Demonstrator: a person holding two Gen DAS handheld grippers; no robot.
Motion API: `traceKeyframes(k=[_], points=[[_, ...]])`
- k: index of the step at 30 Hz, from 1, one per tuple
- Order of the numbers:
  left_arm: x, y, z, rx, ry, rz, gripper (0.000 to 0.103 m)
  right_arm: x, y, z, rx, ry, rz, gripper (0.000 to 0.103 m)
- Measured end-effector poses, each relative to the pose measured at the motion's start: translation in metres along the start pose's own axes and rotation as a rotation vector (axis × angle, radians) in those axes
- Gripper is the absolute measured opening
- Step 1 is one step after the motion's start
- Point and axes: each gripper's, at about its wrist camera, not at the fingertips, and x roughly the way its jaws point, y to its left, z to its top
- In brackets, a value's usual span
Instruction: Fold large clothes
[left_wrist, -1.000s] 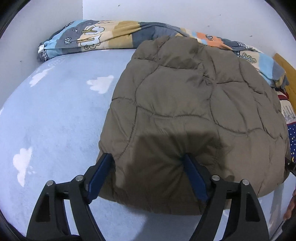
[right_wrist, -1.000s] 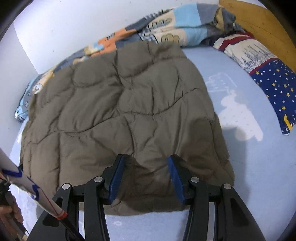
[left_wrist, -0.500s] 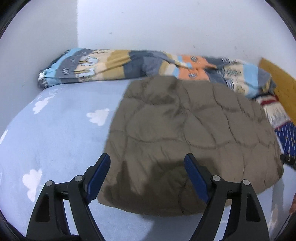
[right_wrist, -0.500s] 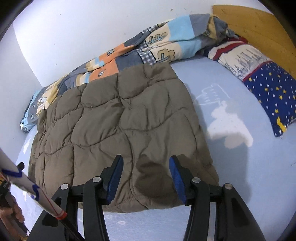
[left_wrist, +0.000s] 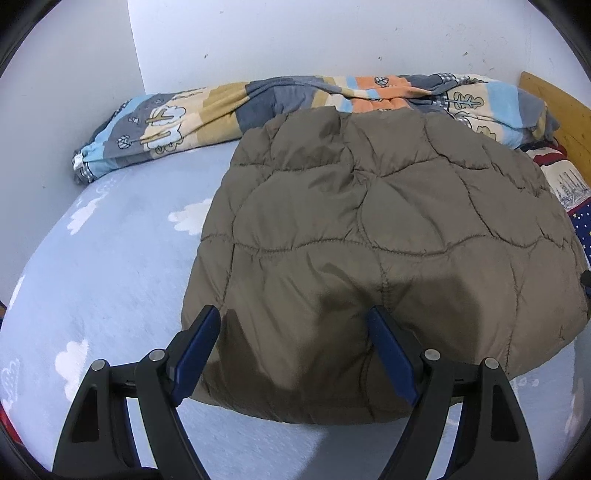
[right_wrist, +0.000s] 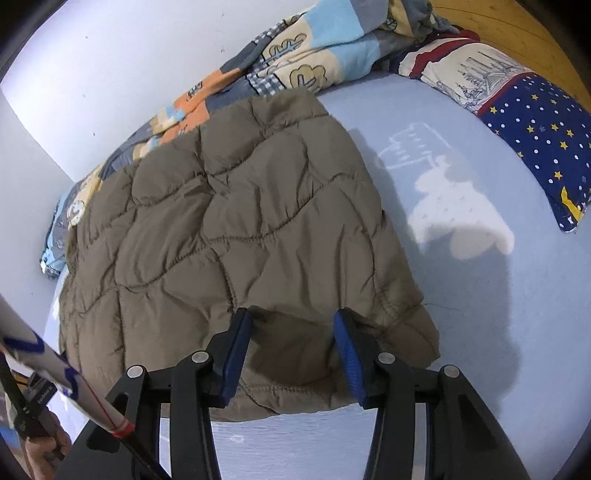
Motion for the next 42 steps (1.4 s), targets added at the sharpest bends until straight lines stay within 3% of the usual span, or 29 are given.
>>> traceKeyframes(k=[19, 25, 31, 42], points=[[-0.006, -0.011, 0.0, 0.063, -0.035, 0.038, 0.082, 0.006, 0.0, -0.004, 0.001, 0.022, -0.011, 0.054], [-0.005, -0.011, 0.0, 0.06, -0.032, 0.04, 0.082, -0.008, -0.006, 0.002, 0.023, -0.019, -0.004, 0.054], [-0.003, -0.013, 0.0, 0.063, -0.021, 0.049, 0.082, 0.004, -0.006, -0.003, 0.007, 0.034, -0.007, 0.055], [-0.002, -0.011, -0.001, 0.067, -0.017, 0.051, 0.082, -0.008, -0.017, 0.002, 0.052, -0.007, -0.001, 0.055]])
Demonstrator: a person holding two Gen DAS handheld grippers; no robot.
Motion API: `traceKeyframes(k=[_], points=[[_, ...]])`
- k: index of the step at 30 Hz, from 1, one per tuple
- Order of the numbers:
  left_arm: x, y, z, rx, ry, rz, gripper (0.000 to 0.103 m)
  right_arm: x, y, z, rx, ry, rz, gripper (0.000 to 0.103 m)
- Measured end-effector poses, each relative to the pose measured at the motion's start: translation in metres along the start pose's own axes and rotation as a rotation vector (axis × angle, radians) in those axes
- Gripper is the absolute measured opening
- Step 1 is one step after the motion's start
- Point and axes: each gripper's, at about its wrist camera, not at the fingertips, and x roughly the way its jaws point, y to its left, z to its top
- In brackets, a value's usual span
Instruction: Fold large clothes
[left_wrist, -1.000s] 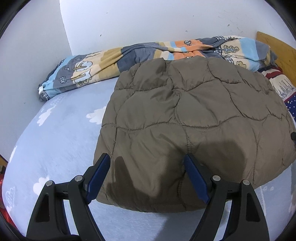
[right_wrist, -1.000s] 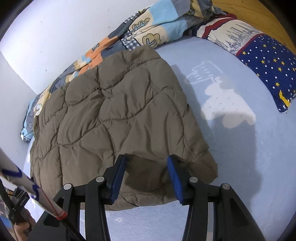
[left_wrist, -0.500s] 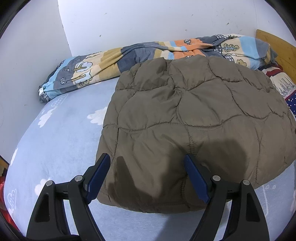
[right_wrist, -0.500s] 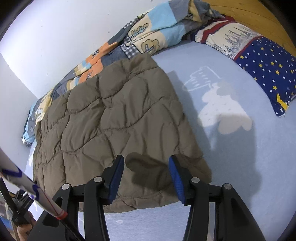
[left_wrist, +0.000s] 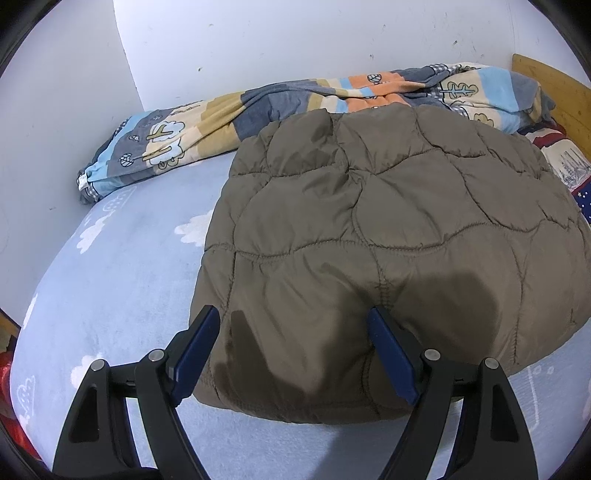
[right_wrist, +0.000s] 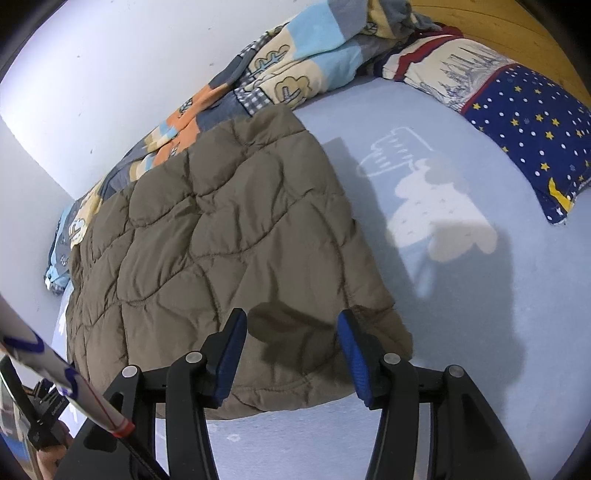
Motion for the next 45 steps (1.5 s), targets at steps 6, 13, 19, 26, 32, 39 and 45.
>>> traceKeyframes(k=[6, 13, 19, 26, 32, 39, 45], points=[[0.002, 0.002, -0.001, 0.0, 0.011, -0.012, 0.082, 0.013, 0.005, -0.003, -0.035, 0.043, -0.024, 0.057], [0.0, 0.043, 0.004, -0.167, 0.078, -0.157, 0.082, -0.005, -0.008, 0.002, 0.034, 0.01, 0.008, 0.057], [0.013, 0.107, -0.011, -0.448, 0.192, -0.297, 0.082, -0.013, -0.044, 0.0, 0.162, 0.003, -0.003, 0.069], [0.038, 0.144, -0.047, -0.771, 0.322, -0.516, 0.082, -0.006, -0.072, -0.01, 0.341, 0.059, 0.127, 0.071], [0.05, 0.151, -0.065, -0.898, 0.348, -0.569, 0.082, 0.004, -0.085, -0.018, 0.457, 0.09, 0.215, 0.073], [0.068, 0.128, -0.076, -0.968, 0.409, -0.69, 0.082, 0.011, -0.097, -0.026, 0.581, 0.072, 0.299, 0.079], [0.07, 0.118, -0.07, -0.953, 0.372, -0.661, 0.083, 0.021, -0.098, -0.03, 0.618, 0.07, 0.323, 0.081]])
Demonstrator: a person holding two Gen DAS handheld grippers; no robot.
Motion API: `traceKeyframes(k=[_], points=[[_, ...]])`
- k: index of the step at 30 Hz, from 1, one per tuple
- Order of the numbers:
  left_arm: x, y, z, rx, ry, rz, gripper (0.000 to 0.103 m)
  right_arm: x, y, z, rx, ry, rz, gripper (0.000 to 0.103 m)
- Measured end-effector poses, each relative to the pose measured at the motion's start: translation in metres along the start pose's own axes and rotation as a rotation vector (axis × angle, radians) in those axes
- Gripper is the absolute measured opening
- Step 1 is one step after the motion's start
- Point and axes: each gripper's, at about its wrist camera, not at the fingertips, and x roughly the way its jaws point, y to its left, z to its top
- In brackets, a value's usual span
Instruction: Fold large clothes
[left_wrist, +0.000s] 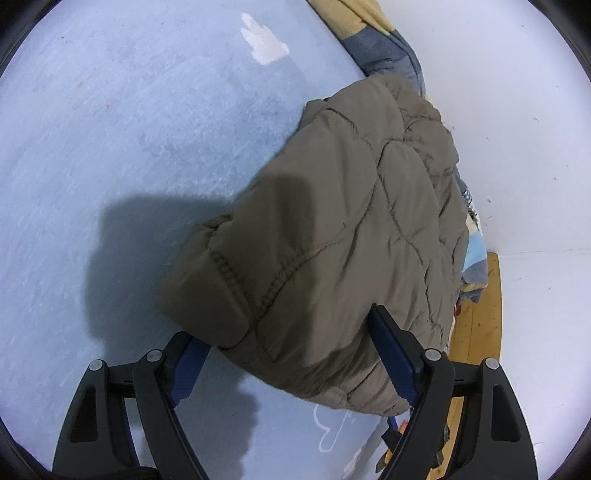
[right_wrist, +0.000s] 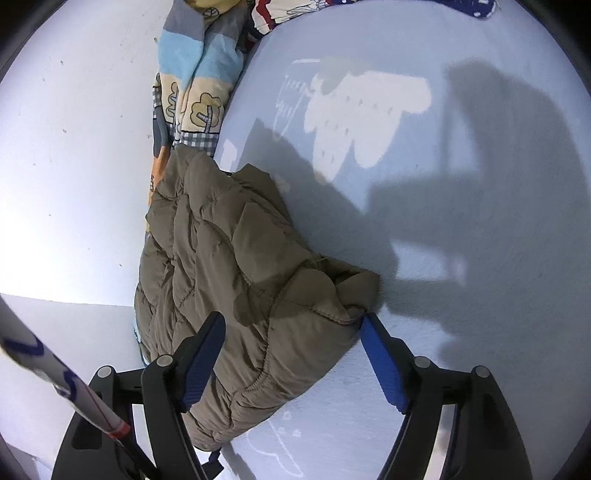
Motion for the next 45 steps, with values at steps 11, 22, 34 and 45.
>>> traceKeyframes(k=[11, 22, 34, 45], points=[[0.014, -0.006, 0.01, 0.014, -0.026, -0.004, 0.084, 0.035, -0.003, 0.0, -0.006, -0.02, -0.006, 0.082], [0.004, -0.068, -0.012, 0.411, -0.17, 0.225, 0.045, 0.021, 0.059, -0.019, -0.382, -0.112, -0.219, 0.037], [-0.028, -0.104, -0.038, 0.57, -0.252, 0.269, 0.041, -0.012, 0.106, -0.047, -0.67, -0.208, -0.319, 0.032], [-0.073, -0.096, -0.069, 0.577, -0.261, 0.224, 0.041, -0.061, 0.111, -0.071, -0.692, -0.235, -0.276, 0.032]])
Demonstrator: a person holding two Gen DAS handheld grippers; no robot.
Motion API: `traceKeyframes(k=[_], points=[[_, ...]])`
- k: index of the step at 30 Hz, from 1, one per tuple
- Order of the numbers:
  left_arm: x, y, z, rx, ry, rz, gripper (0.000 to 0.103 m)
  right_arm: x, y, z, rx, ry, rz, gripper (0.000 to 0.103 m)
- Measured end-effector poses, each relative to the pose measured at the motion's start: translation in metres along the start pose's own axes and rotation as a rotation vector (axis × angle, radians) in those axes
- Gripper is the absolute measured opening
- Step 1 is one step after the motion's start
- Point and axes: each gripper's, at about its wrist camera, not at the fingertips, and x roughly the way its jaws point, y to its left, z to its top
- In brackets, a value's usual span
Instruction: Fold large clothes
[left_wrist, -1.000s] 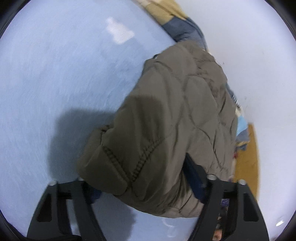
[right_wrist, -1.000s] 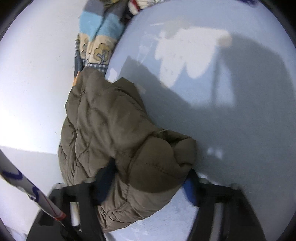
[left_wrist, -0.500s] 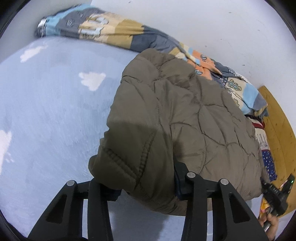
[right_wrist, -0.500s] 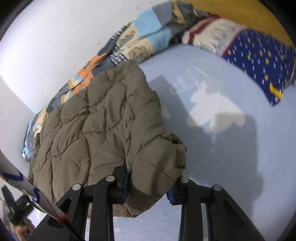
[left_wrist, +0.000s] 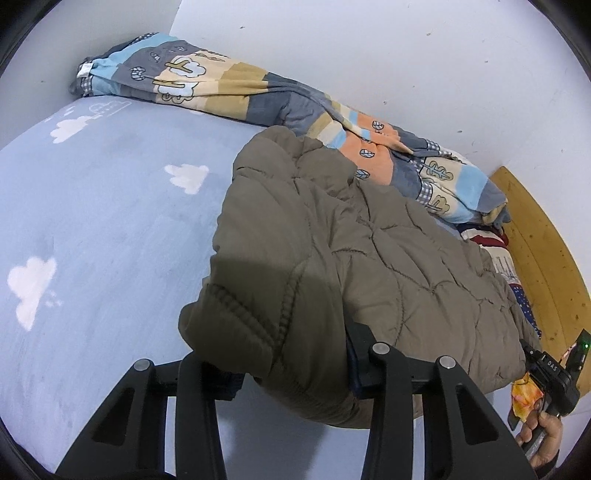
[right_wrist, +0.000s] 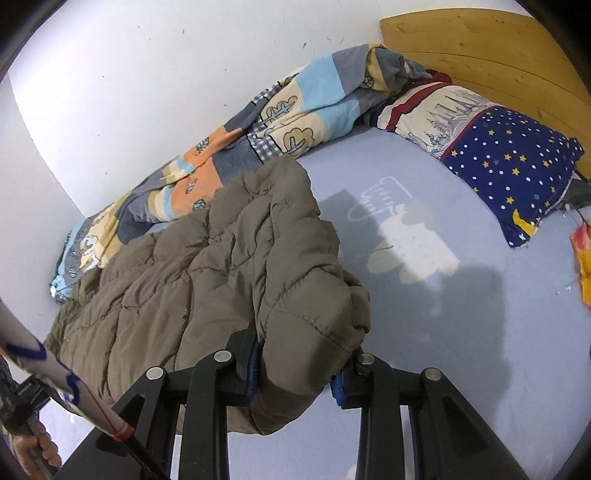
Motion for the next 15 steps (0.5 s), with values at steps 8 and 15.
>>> traceKeyframes(k=[8, 15], points=[[-0.015, 0.021, -0.04, -0.06, 0.028, 0.015, 0.042, -0.021, -0.012, -0.039, 0.066, 0.044, 0.017, 0.032], [0.004, 0.053, -0.071, -0.216, 0.085, -0.017, 0.061, 0.01, -0.039, -0.066, 0.177, 0.151, 0.007, 0.036]])
